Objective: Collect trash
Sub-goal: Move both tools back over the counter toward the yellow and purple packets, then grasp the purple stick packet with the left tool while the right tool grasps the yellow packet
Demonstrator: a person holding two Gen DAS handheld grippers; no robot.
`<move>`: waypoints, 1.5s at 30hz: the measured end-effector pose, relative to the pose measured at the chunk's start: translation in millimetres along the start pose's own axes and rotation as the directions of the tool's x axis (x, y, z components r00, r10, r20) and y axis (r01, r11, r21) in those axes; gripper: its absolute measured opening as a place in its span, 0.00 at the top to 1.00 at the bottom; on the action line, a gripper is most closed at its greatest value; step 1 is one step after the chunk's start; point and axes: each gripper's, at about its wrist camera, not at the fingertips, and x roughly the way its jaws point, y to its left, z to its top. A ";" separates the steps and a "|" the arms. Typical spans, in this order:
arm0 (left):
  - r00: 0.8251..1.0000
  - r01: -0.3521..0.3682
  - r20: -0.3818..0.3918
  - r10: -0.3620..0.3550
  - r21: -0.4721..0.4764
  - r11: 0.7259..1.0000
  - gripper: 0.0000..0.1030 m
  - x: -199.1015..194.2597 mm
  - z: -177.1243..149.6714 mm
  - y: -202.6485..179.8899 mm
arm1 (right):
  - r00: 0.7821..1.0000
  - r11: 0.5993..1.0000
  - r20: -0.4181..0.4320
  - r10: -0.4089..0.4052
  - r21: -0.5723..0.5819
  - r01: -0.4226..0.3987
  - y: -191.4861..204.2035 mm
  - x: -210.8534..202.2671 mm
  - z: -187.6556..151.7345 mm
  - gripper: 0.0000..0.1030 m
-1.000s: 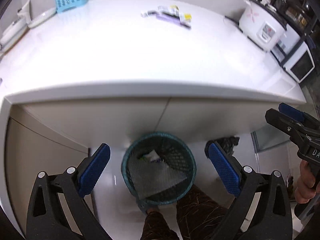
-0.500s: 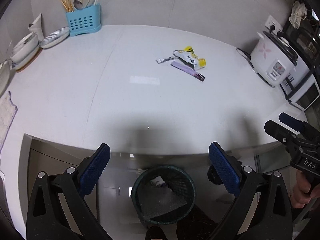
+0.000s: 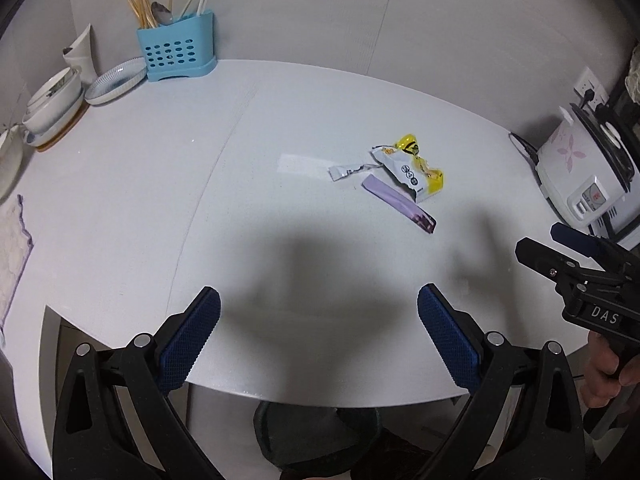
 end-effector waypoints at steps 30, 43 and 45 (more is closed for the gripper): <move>0.987 -0.146 -0.088 0.131 -0.198 0.969 0.06 42.6 32.6 -13.4 | 0.956 0.991 -0.292 0.020 -0.117 -0.057 -13.0 188.0 109.0 0.19; 0.983 -0.156 -0.135 0.128 -0.220 0.963 0.06 79.2 50.3 -45.0 | 0.967 0.994 -0.253 -0.026 -0.110 -0.003 -50.2 165.2 108.8 0.73; 0.980 -0.162 -0.149 0.130 -0.229 0.960 0.06 89.3 53.6 -50.9 | 0.972 0.996 -0.232 -0.033 -0.093 0.011 -63.0 154.8 106.9 0.74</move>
